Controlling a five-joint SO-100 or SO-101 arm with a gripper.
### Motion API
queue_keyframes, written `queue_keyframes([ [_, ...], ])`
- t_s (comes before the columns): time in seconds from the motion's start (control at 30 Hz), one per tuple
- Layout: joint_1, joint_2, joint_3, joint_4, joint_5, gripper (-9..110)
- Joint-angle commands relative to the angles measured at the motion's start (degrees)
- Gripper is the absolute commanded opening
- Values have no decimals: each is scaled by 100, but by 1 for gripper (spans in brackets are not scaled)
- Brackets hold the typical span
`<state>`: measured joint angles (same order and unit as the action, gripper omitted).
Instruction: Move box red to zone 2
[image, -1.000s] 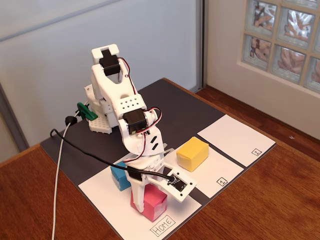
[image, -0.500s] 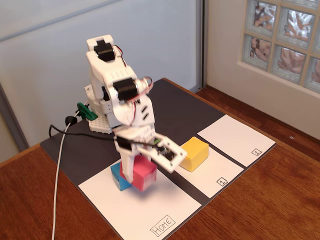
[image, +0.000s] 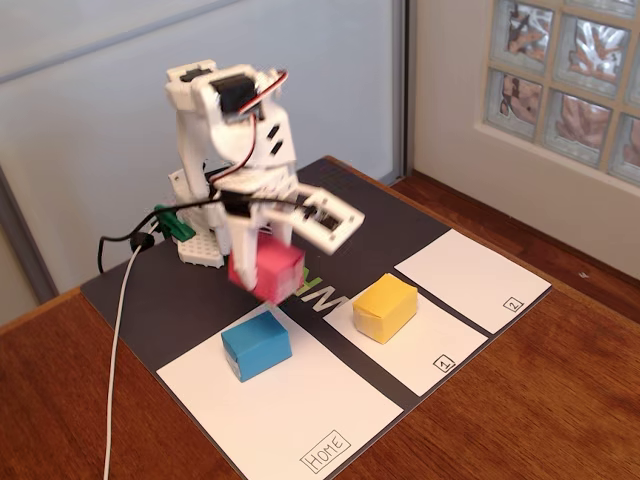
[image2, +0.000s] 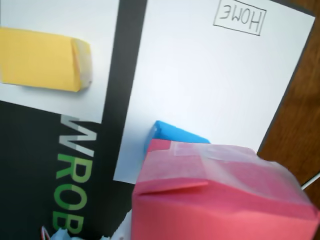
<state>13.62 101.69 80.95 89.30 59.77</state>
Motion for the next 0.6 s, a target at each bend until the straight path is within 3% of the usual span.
queue_keyframes([
  [0.0,-615,492,-308,167,237,0],
  [0.57,-4148,193,-809,193,2197,0],
])
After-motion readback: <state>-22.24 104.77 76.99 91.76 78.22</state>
